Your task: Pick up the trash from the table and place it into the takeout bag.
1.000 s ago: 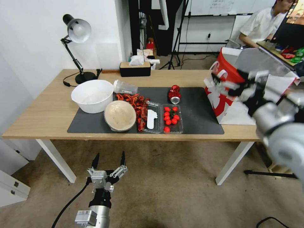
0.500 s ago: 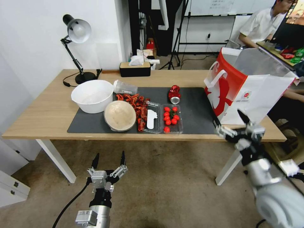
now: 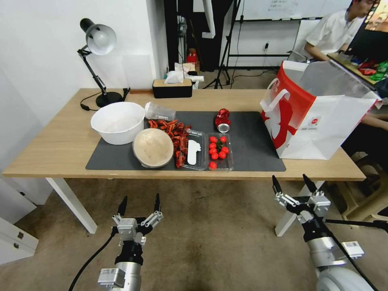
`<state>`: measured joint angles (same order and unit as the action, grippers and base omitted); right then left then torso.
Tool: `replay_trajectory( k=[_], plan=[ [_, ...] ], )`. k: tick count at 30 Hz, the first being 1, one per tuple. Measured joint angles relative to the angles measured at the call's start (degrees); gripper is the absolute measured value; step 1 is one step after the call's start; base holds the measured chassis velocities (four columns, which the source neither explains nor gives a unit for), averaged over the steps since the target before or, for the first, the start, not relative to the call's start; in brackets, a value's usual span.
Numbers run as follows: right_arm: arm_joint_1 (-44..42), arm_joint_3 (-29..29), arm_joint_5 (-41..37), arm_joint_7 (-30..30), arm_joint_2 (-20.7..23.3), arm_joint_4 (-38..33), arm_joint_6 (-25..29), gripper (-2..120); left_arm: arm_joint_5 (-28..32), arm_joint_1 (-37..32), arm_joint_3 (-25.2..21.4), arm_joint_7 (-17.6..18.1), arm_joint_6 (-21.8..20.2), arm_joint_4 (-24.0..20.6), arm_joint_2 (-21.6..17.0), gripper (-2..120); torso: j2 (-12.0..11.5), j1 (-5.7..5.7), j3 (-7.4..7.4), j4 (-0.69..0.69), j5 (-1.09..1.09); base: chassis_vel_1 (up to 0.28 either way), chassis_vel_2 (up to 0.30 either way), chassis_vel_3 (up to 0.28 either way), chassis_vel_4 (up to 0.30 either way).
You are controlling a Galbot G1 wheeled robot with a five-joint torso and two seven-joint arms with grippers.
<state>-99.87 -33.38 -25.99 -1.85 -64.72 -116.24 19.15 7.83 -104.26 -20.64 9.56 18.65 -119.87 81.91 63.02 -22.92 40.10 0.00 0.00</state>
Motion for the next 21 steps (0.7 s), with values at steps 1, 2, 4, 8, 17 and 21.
replay_trajectory(
  k=[1, 2, 4, 8, 17, 21],
  plan=[
    [0.0, 0.0, 0.0, 0.0, 0.0, 0.0, 0.0, 100, 0.0, 0.0, 0.0, 0.0, 0.0, 0.0, 0.0, 100, 0.0, 0.0, 0.0, 0.0, 0.0, 0.0, 0.0, 0.0, 0.0],
    [0.0, 0.2, 0.1, 0.0, -0.2, 0.2, 0.0, 100, 0.0, 0.1, 0.0, 0.0, 0.0, 0.1, -0.1, 100, 0.0, 0.0, 0.0, 0.0, 0.0, 0.0, 0.0, 0.0, 0.0],
    [0.0, 0.8, 0.5, 0.0, -0.6, 0.3, -0.1, 100, 0.2, 0.5, 0.1, 0.0, 0.0, 0.4, -0.4, 100, 0.0, 0.0, 0.0, 0.0, 0.0, 0.0, 0.0, 0.0, 0.0],
    [0.0, 1.1, 0.6, 0.0, -0.8, 0.4, -0.3, 100, 0.6, 0.8, 0.1, 0.0, 0.0, 0.9, -0.8, 100, 0.0, 0.0, 0.0, 0.0, 0.0, 0.0, 0.0, 0.0, 0.0],
    [-0.7, 1.8, 1.1, -0.3, -1.7, 0.0, -0.9, 100, 1.6, 1.7, 0.1, -0.1, 0.0, 1.5, -1.2, 100, 0.0, 0.0, 0.0, -0.01, 0.0, 0.0, 0.0, 0.0, 0.0],
    [-0.8, 1.8, 1.4, -0.5, -1.8, -1.1, -1.5, 100, 2.0, 1.9, 0.1, -0.1, 0.0, 1.6, -1.6, 100, 0.0, 0.0, 0.0, 0.0, 0.0, 0.0, 0.0, 0.0, 0.0]
  ],
)
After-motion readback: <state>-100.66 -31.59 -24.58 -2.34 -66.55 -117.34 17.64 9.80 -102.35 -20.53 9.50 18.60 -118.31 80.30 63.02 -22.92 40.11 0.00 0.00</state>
